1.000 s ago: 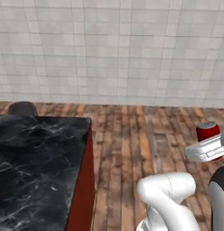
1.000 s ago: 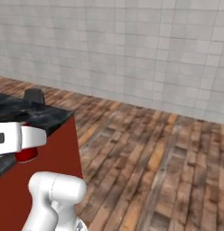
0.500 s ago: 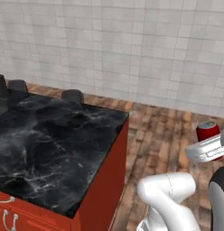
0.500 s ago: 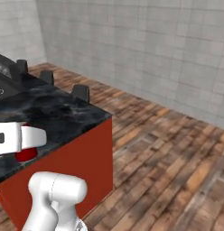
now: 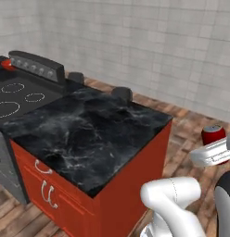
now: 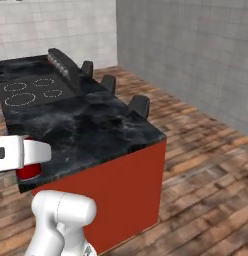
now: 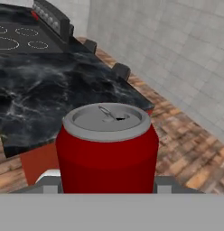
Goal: Open the fridge, grab two sodas, and place both sodas inside the bowl with ice on the dining counter.
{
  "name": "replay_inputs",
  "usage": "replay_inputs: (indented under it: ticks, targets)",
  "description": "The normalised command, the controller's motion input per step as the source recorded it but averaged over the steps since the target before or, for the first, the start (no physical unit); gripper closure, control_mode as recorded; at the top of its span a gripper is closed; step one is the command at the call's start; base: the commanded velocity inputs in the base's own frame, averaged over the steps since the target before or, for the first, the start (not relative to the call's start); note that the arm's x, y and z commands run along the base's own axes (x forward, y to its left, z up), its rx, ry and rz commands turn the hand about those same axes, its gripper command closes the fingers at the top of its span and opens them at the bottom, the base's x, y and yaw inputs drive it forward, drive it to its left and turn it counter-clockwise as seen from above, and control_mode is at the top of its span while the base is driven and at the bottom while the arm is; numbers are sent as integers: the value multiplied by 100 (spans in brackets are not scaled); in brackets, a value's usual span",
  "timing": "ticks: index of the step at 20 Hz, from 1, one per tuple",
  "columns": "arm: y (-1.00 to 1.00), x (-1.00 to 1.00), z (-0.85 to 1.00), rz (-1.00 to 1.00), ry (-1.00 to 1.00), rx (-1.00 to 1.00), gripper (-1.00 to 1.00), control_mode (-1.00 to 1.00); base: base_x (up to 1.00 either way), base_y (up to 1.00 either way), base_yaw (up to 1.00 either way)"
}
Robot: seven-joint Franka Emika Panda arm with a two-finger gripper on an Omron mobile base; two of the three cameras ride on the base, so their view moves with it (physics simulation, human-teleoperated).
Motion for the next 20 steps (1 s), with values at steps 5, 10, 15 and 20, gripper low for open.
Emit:
replay_inputs:
  ticks: [5, 10, 15, 20]
  targets:
    - [0, 0, 0, 0, 0, 0, 100, 100, 6, 9, 51]
    - [0, 0, 0, 0, 0, 0, 100, 100, 17, 5, 45]
    - [0, 0, 0, 0, 0, 0, 100, 100, 35, 1, 32]
    - [0, 0, 0, 0, 0, 0, 100, 100, 39, 0, 28]
